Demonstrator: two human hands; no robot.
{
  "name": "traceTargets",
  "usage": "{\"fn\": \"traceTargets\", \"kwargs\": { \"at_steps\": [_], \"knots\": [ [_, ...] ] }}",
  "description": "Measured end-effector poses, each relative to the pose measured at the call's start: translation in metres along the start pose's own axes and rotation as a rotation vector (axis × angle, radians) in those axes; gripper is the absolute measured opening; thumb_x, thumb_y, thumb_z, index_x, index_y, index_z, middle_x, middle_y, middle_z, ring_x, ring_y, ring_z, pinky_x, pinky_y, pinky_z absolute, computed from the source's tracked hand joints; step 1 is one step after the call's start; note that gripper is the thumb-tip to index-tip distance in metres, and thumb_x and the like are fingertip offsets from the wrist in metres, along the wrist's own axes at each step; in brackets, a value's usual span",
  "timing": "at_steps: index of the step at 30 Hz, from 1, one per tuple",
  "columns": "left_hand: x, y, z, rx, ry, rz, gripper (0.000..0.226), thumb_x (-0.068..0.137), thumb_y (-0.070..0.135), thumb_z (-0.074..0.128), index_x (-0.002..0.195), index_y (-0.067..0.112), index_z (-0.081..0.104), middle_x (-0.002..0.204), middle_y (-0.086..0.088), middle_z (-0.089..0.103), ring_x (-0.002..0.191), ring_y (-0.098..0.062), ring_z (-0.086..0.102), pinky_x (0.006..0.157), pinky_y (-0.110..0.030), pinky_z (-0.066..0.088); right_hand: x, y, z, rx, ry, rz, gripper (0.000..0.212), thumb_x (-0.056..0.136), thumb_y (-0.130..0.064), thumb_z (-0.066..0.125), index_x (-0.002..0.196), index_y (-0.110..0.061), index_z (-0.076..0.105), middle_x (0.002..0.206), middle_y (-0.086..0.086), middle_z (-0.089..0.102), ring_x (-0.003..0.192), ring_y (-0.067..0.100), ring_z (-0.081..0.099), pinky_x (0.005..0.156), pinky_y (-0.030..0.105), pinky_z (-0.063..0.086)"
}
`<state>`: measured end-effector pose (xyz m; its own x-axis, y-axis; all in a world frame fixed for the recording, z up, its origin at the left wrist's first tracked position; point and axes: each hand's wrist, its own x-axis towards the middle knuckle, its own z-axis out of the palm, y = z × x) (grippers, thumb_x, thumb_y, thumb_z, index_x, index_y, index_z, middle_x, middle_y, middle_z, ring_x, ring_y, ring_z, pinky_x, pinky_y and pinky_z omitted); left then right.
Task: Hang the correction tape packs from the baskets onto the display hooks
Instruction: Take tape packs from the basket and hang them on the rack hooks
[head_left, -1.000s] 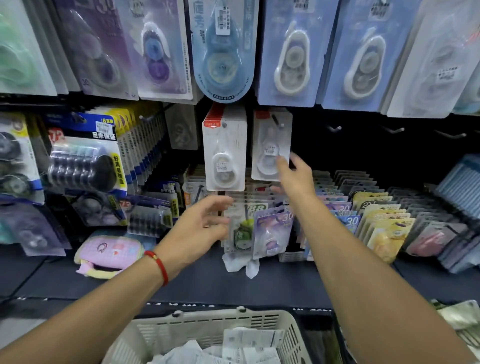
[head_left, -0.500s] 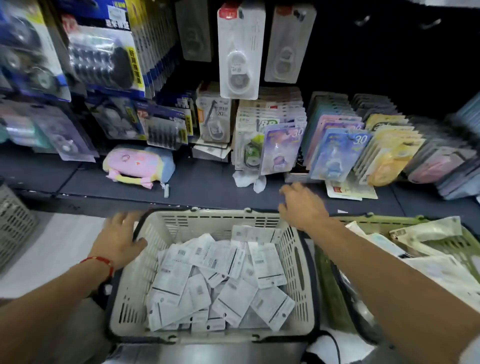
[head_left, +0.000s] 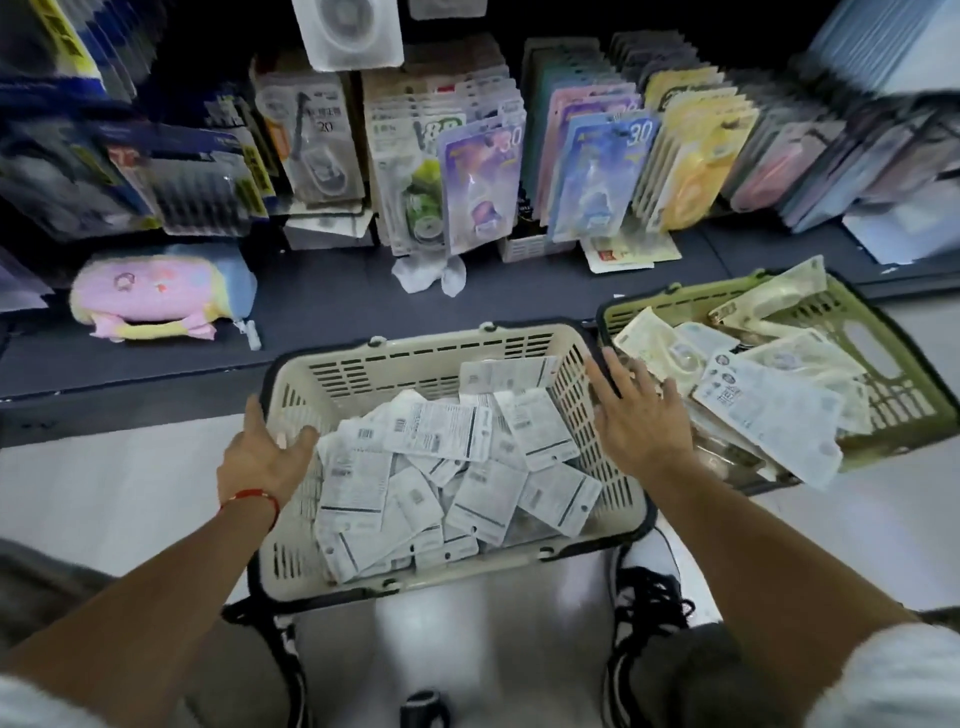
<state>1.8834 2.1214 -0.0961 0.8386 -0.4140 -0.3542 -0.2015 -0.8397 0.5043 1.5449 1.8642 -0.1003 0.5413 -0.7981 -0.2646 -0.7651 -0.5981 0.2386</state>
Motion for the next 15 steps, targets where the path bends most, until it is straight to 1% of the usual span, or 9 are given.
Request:
{"fn": "traceTargets", "kwargs": {
  "at_steps": [2, 4, 5, 7, 9, 12, 13, 15],
  "knots": [
    [-0.001, 0.008, 0.009, 0.011, 0.031, -0.007, 0.087, 0.097, 0.053, 0.061, 0.166, 0.019, 0.020, 0.142, -0.032, 0.056, 0.128, -0.053, 0.054, 0.107, -0.057, 0.044, 0.001, 0.002, 0.001, -0.050, -0.002, 0.015, 0.068, 0.111, -0.037, 0.022, 0.167, -0.022, -0.014, 0.176, 0.003, -0.017, 0.162, 0.034, 0.010, 0.128, 0.058, 0.016],
    [-0.001, 0.012, 0.013, 0.035, 0.068, -0.028, 0.083, 0.095, 0.055, 0.056, 0.162, 0.018, 0.024, 0.137, -0.033, 0.058, 0.123, -0.054, 0.055, 0.104, -0.060, 0.044, 0.004, -0.006, 0.002, -0.072, 0.005, 0.019, 0.072, 0.111, -0.035, 0.025, 0.166, -0.014, -0.015, 0.175, 0.006, -0.022, 0.161, 0.039, 0.010, 0.128, 0.056, 0.019],
    [-0.001, 0.014, 0.014, 0.052, 0.078, -0.029, 0.082, 0.094, 0.056, 0.054, 0.161, 0.018, 0.026, 0.135, -0.034, 0.058, 0.122, -0.055, 0.055, 0.103, -0.060, 0.044, 0.004, -0.011, 0.003, -0.077, -0.001, 0.034, 0.076, 0.110, -0.036, 0.028, 0.165, -0.010, -0.017, 0.174, 0.007, -0.024, 0.160, 0.043, 0.009, 0.127, 0.057, 0.019],
    [-0.004, 0.017, 0.016, 0.076, 0.106, -0.036, 0.087, 0.084, 0.061, 0.045, 0.158, 0.016, 0.031, 0.132, -0.035, 0.059, 0.121, -0.055, 0.055, 0.102, -0.060, 0.043, 0.003, -0.014, 0.009, -0.109, 0.009, 0.042, 0.082, 0.110, -0.041, 0.031, 0.164, -0.005, -0.019, 0.173, 0.010, -0.027, 0.159, 0.050, 0.010, 0.128, 0.058, 0.019],
    [-0.007, 0.022, 0.019, 0.092, 0.145, -0.051, 0.088, 0.080, 0.062, 0.040, 0.154, 0.015, 0.034, 0.129, -0.036, 0.059, 0.118, -0.056, 0.055, 0.099, -0.061, 0.044, 0.008, -0.008, 0.012, -0.116, 0.048, 0.031, 0.083, 0.110, -0.047, 0.027, 0.163, -0.005, -0.020, 0.172, 0.011, -0.027, 0.158, 0.051, 0.013, 0.127, 0.059, 0.019],
    [-0.012, 0.034, 0.033, 0.094, 0.180, -0.068, 0.087, 0.079, 0.064, 0.039, 0.149, 0.013, 0.036, 0.127, -0.035, 0.059, 0.115, -0.058, 0.056, 0.095, -0.061, 0.045, 0.025, 0.012, 0.014, -0.062, 0.092, -0.005, 0.078, 0.109, -0.051, 0.017, 0.165, -0.008, -0.017, 0.174, 0.008, -0.025, 0.152, 0.052, 0.028, 0.124, 0.059, 0.024],
    [-0.012, 0.039, 0.039, 0.093, 0.179, -0.066, 0.089, 0.078, 0.064, 0.039, 0.150, 0.012, 0.034, 0.128, -0.035, 0.059, 0.115, -0.058, 0.056, 0.095, -0.061, 0.045, 0.030, 0.020, 0.015, -0.054, 0.097, -0.018, 0.078, 0.108, -0.051, 0.016, 0.165, -0.008, -0.016, 0.174, 0.008, -0.025, 0.147, 0.052, 0.035, 0.122, 0.058, 0.028],
    [-0.012, 0.051, 0.050, 0.096, 0.166, -0.035, 0.092, 0.079, 0.065, 0.041, 0.154, 0.012, 0.031, 0.132, -0.033, 0.058, 0.117, -0.057, 0.056, 0.098, -0.061, 0.045, 0.038, 0.039, 0.018, -0.036, 0.118, -0.029, 0.078, 0.107, -0.051, 0.015, 0.166, -0.008, -0.013, 0.173, 0.009, -0.025, 0.131, 0.050, 0.049, 0.115, 0.056, 0.037]
  ]
}}
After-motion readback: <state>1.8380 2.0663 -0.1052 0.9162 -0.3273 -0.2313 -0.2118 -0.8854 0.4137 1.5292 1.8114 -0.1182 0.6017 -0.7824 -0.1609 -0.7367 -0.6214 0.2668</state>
